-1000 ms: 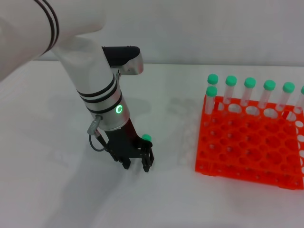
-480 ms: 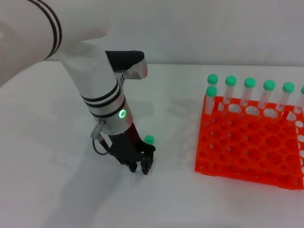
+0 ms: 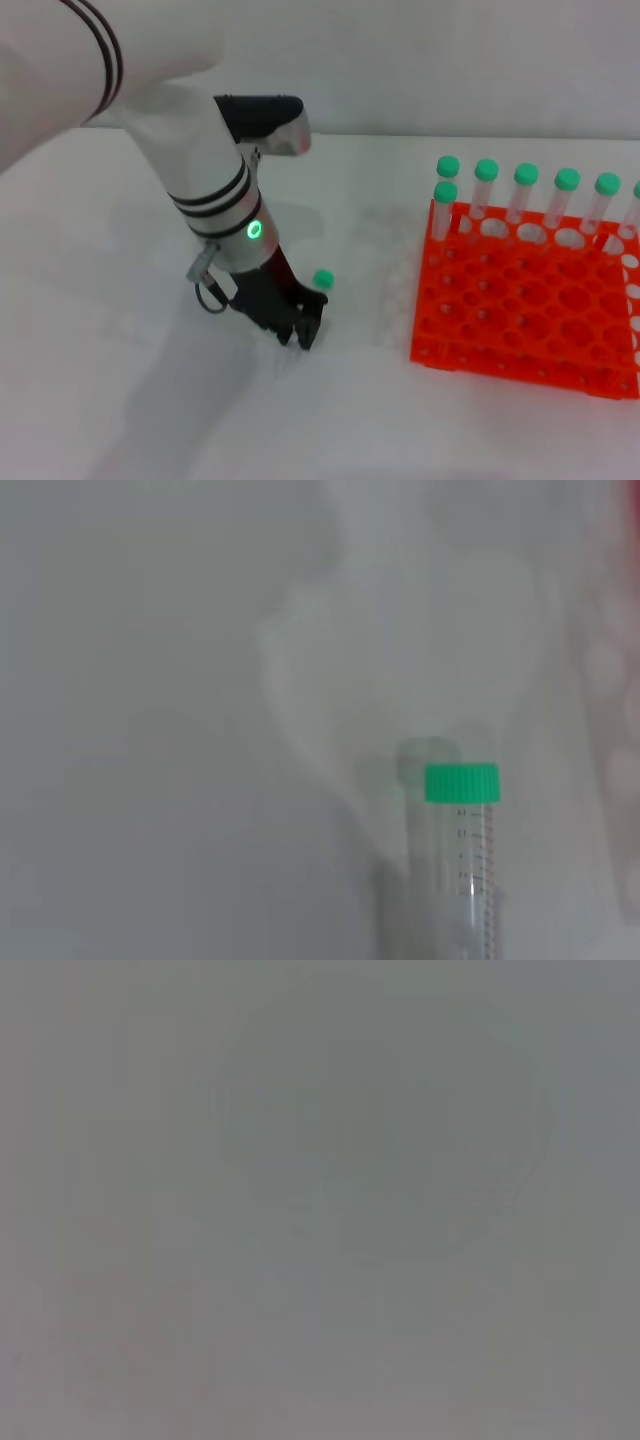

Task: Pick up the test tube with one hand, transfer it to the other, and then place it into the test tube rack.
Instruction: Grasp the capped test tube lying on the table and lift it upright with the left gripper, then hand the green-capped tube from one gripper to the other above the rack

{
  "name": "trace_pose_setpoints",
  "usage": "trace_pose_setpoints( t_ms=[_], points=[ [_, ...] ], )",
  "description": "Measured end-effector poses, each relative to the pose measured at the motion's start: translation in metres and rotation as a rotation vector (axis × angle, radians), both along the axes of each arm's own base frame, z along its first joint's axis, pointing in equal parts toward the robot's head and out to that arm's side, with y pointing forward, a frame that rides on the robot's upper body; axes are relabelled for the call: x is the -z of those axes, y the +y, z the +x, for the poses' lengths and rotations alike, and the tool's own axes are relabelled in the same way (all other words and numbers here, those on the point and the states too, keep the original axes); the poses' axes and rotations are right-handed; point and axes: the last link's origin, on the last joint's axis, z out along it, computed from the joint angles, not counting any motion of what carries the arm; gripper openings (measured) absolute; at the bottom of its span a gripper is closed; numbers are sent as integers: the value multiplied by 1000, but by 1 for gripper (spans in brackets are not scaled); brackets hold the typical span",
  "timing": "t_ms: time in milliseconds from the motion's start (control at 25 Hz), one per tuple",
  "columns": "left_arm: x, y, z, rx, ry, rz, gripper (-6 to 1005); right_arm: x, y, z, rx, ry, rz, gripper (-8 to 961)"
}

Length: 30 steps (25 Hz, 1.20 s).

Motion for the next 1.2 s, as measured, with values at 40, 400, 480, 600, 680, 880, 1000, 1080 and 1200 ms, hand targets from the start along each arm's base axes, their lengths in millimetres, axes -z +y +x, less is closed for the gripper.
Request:
trace_pose_setpoints(
  t_ms=[40,400,480,600,680,880,1000,1080,1200],
  points=[
    [-2,4,0,8,-11,22,206,0,0,0,1,1,1,860],
    [-48,50,-14,97,-313,350,192,1,1,-1,13,25,30,859],
    [-57,57,-19,137,-425,441,192,0,1,0,22,38,50,859],
    [-71,61,-30,224,-607,612,193,-1,0,1,36,57,81,859],
    [-80,59,-42,282,-701,742,193,-1,-2,3,48,78,105,859],
    [-89,44,-60,434,-830,983,193,-2,-4,4,55,129,132,858],
    [-82,29,-57,614,-866,1070,193,-2,-4,5,47,167,135,858],
    [-72,20,-49,743,-854,1082,193,-4,-4,5,32,212,141,858],
    [-45,6,-28,912,-845,1023,193,-14,-6,6,-8,288,139,858]
  ],
)
